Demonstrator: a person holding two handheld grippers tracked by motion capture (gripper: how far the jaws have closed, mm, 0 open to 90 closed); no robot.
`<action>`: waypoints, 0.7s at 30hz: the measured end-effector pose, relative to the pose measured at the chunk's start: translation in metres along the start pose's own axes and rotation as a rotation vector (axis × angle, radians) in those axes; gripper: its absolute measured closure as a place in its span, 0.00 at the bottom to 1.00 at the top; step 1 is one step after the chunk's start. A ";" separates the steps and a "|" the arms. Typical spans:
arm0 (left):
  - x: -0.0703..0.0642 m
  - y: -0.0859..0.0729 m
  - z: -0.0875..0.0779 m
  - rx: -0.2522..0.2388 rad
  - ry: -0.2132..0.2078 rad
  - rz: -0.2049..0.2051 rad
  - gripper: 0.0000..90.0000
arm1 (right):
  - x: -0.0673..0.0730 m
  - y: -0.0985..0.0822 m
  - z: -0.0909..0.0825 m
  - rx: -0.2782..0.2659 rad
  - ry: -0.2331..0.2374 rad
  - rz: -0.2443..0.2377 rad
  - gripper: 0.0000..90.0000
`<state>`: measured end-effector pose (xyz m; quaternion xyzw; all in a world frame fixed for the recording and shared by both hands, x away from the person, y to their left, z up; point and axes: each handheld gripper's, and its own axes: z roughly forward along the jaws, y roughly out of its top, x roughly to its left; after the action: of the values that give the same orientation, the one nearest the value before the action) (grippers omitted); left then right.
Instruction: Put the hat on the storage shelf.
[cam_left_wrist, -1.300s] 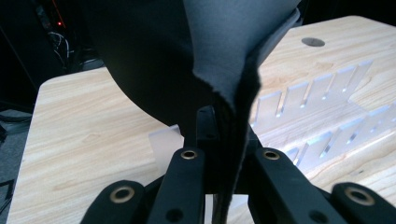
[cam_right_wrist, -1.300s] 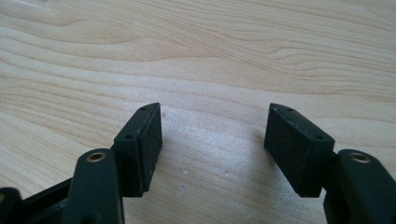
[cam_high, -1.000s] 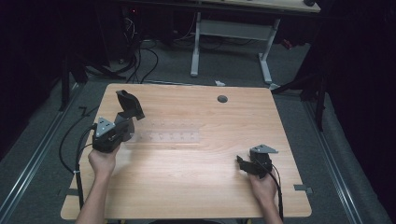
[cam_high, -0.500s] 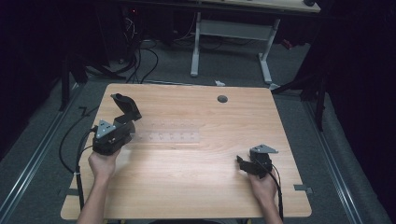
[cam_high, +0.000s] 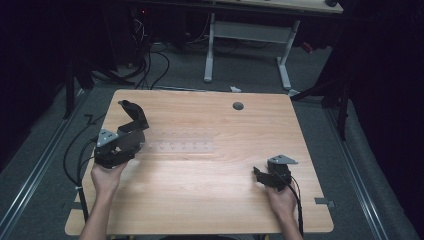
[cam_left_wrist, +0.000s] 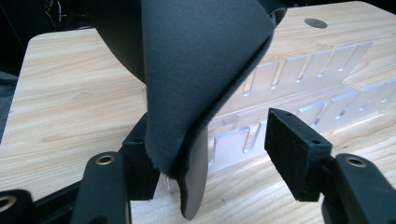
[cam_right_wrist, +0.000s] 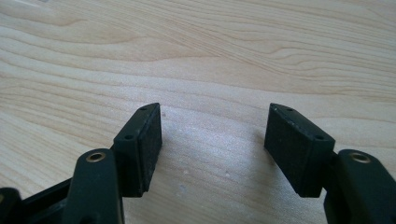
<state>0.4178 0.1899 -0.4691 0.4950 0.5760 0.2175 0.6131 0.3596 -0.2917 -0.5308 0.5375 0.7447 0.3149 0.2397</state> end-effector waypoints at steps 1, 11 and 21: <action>0.000 0.000 -0.001 0.004 0.001 0.001 0.42 | 0.000 0.000 0.000 0.000 0.000 0.000 0.41; -0.002 0.002 -0.019 -0.013 -0.004 -0.016 0.41 | 0.000 0.000 0.000 0.000 0.000 0.000 0.41; -0.003 -0.001 -0.034 -0.024 -0.011 -0.030 0.40 | 0.000 0.000 0.000 0.000 0.000 0.000 0.41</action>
<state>0.3851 0.1993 -0.4632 0.4801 0.5774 0.2121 0.6254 0.3596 -0.2917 -0.5308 0.5376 0.7446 0.3149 0.2396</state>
